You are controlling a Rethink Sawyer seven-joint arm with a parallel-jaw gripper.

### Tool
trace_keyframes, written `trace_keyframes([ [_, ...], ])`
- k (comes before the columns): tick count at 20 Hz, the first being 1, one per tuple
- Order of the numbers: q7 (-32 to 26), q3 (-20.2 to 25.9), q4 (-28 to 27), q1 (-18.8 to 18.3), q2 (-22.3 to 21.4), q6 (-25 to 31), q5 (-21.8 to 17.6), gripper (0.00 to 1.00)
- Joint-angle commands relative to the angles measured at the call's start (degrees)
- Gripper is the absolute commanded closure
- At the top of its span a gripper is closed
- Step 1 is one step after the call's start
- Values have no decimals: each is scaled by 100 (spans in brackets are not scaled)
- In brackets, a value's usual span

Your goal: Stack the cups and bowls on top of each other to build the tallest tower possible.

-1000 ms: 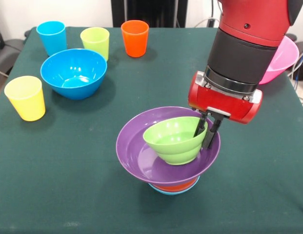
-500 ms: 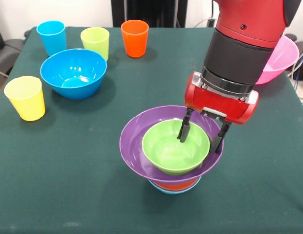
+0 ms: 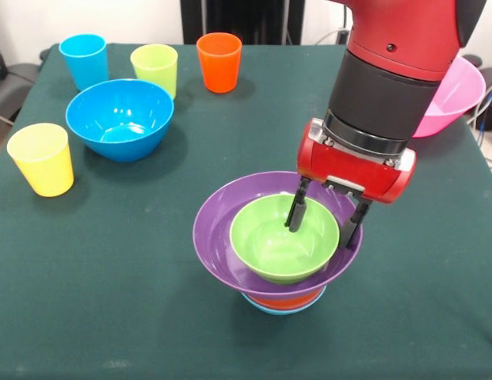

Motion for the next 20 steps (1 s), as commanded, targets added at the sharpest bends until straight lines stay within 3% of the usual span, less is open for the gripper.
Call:
trace_keyframes([
  [1, -561, 356, 157, -56, 77, -233, -303, 0],
  [7, -544, 351, 254, -54, 17, -265, -294, 0],
  [20, -918, 495, 648, -102, -642, 281, -81, 0],
])
